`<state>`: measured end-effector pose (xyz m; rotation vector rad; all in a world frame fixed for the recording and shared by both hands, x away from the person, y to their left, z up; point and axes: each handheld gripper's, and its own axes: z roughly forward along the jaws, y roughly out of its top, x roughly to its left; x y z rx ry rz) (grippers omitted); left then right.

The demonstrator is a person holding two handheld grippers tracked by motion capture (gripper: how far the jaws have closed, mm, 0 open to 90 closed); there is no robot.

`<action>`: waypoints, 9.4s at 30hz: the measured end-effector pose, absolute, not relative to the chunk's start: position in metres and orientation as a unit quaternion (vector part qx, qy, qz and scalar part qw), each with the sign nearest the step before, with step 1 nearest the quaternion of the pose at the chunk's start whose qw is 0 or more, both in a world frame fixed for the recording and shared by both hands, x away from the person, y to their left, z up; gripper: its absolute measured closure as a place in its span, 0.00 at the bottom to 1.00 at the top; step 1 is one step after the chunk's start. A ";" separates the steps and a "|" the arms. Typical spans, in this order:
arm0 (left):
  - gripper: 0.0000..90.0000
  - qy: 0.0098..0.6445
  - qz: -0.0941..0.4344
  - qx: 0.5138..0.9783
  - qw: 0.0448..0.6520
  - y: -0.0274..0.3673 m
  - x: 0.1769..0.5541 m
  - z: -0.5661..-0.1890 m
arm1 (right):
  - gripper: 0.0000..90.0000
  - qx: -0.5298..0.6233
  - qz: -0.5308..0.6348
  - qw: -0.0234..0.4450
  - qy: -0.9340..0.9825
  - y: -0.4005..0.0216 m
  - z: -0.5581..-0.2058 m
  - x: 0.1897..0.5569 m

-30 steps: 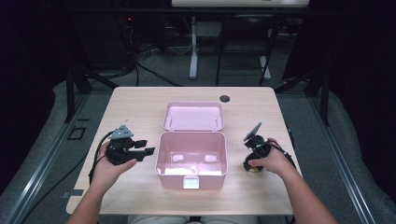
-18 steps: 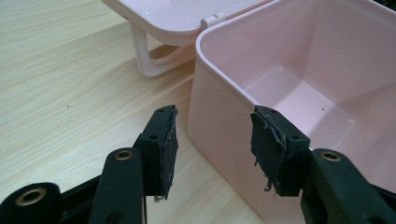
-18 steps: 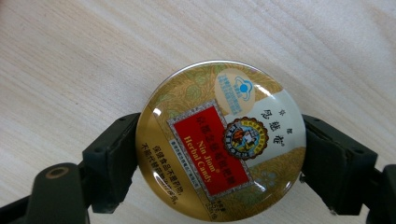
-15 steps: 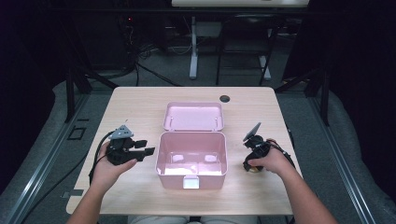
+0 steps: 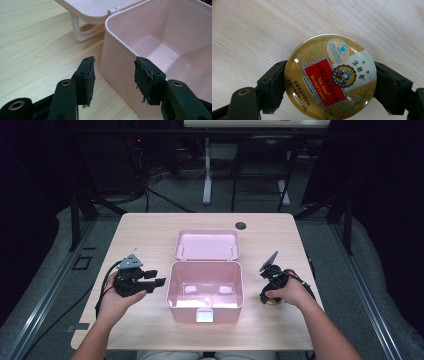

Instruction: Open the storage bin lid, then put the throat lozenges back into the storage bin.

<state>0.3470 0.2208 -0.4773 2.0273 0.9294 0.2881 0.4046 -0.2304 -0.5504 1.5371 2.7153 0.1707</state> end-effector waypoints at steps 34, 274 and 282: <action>0.56 0.377 0.117 0.809 0.435 0.224 0.347 -0.476 | 0.22 0.424 0.054 0.015 0.904 -0.203 -0.477 0.407; 0.58 0.367 0.115 0.810 0.442 0.223 0.346 -0.474 | 0.29 0.122 0.113 0.038 0.985 -0.090 -0.432 0.386; 0.58 0.368 0.118 0.811 0.440 0.222 0.345 -0.474 | 0.29 0.148 0.125 0.049 0.980 -0.101 -0.425 0.386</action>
